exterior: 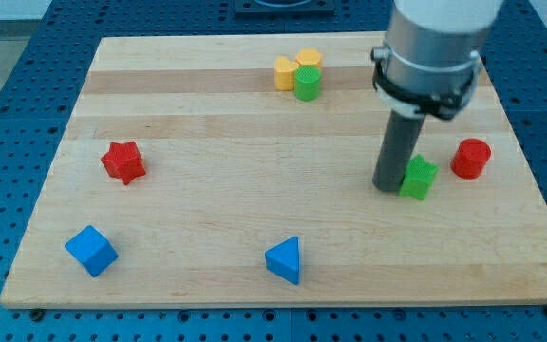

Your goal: Push the green star diagonally to the cube

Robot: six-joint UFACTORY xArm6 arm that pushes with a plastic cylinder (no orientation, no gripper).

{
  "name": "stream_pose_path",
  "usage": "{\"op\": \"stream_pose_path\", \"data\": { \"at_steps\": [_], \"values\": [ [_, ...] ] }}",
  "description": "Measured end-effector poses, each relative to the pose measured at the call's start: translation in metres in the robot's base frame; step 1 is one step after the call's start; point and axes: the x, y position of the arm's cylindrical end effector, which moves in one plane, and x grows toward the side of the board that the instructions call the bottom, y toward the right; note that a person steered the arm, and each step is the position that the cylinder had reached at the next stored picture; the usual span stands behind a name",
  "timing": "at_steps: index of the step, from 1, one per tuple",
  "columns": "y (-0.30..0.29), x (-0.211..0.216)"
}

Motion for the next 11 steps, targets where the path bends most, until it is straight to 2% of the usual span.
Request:
{"op": "stream_pose_path", "data": {
  "at_steps": [1, 2, 3, 4, 5, 7, 9, 11],
  "values": [
    [0.000, -0.002],
    [0.000, 0.030],
    [0.000, 0.090],
    [0.011, 0.124],
    [0.031, 0.073],
    [0.038, 0.057],
    [0.051, 0.008],
    [0.026, -0.039]
  ]
}}
